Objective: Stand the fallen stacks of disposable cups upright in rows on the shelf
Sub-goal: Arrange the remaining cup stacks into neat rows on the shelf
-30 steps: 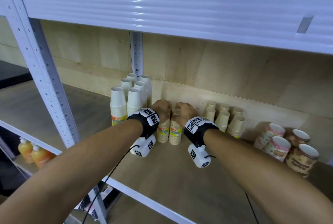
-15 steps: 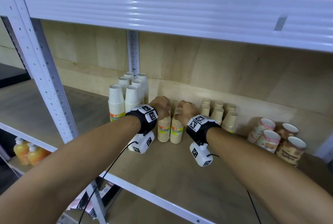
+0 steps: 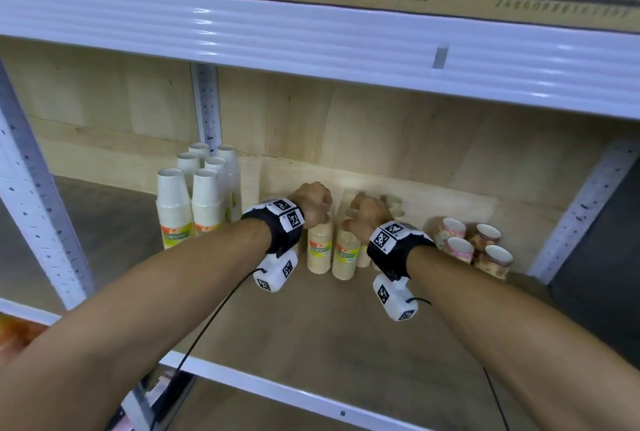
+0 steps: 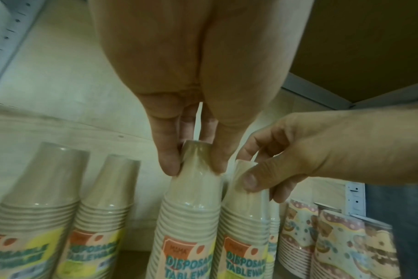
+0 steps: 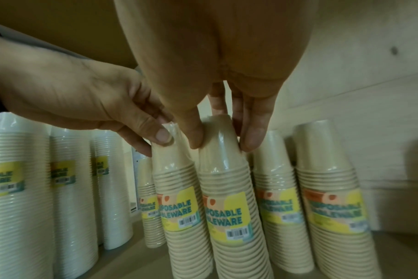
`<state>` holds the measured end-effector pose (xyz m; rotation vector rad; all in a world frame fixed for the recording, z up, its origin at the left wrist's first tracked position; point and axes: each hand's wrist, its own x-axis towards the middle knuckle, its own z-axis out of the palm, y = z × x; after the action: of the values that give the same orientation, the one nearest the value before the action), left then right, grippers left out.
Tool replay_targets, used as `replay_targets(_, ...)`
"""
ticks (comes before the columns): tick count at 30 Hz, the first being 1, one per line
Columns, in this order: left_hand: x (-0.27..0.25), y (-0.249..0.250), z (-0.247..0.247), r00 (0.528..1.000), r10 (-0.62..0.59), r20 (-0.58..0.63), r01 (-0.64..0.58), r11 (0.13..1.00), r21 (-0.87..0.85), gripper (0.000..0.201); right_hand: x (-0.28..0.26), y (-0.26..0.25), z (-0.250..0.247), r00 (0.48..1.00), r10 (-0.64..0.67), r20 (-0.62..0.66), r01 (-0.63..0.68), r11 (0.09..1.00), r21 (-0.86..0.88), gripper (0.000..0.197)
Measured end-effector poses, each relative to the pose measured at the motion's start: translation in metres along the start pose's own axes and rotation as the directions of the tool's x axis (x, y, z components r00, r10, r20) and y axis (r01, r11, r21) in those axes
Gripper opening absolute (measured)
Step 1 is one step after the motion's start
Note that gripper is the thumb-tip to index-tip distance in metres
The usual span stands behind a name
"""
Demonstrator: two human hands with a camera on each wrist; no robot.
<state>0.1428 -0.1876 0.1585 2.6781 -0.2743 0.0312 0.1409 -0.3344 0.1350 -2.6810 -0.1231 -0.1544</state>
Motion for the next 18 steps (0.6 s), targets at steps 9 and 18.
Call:
replay_targets(9, 0.017, 0.022, 0.020, 0.997, 0.048, 0.060, -0.046, 0.999, -0.022, 0.041, -0.004, 0.026, -0.017, 0.996, 0.077, -0.046, -0.078, 0.997, -0.019, 0.028)
replay_targets(18, 0.025, 0.028, 0.029, 0.991, 0.092, 0.092, -0.094, 0.995, 0.013, 0.033, -0.001, 0.032, -0.015, 0.999, 0.041, -0.019, -0.041, 0.998, -0.037, 0.024)
